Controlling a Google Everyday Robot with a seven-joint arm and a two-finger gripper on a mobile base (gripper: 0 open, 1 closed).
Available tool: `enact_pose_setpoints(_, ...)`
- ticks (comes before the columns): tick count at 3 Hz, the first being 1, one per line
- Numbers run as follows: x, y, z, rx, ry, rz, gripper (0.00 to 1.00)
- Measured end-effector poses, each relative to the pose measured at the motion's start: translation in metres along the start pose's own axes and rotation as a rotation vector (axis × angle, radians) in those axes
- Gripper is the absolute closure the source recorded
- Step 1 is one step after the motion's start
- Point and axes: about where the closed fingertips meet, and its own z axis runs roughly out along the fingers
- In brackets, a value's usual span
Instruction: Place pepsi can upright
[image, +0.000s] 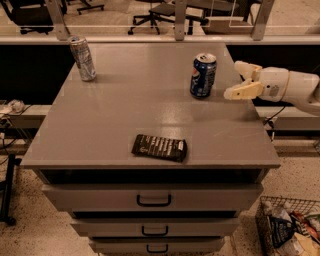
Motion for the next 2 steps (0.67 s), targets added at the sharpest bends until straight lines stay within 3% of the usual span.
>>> enact_pose_setpoints(1,-0.0211,0.0015,-0.0396,0.035,0.107,-0.112,0.00)
enact_pose_setpoints(2,-0.0222,0.0015,-0.0435,0.035,0.118,-0.120,0.00)
